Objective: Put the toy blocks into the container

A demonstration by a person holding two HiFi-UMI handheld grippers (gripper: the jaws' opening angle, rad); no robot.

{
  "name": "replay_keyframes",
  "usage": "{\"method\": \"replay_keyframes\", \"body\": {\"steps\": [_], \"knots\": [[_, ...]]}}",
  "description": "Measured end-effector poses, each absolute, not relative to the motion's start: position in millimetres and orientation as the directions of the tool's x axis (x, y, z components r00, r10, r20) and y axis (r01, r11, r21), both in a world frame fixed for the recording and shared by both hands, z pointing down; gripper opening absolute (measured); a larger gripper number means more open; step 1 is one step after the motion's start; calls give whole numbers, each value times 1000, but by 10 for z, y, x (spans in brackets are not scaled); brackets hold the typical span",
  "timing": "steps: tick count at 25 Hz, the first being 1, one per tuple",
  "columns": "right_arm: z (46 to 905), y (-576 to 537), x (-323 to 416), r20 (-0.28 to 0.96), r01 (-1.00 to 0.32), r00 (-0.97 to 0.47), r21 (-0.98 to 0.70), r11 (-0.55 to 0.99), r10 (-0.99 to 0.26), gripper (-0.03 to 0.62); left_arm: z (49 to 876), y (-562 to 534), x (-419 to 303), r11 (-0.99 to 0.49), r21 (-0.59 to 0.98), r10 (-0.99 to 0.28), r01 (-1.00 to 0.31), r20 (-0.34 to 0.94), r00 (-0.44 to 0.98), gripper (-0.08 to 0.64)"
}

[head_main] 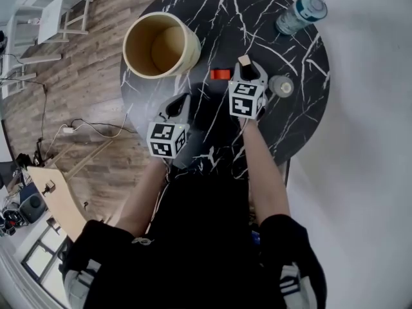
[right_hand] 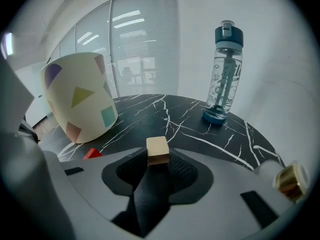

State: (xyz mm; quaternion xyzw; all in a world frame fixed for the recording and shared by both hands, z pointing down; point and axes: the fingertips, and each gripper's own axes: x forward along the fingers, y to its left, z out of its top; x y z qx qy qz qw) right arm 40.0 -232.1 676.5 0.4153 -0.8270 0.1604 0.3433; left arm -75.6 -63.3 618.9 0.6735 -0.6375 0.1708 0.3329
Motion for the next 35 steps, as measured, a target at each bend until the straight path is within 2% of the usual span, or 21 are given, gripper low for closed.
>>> {"method": "replay_keyframes", "body": {"steps": [21,29,35], "knots": [[5709,-1623,251,549,-802,-524,-58,595,-652,126,5785,-715,-762,-104,262,-799,-960,553,237,0],[5328,-1389,97,425,-798,-593,-192,571,-684,126,5489,-677,-877,-115,231,-845,-966,488,218,0],[4948,-1300,-71,331,-771,-632,-182,610,-701,126,5280,-656,-978,-139,213,-872,-967,437,221,0]]}}
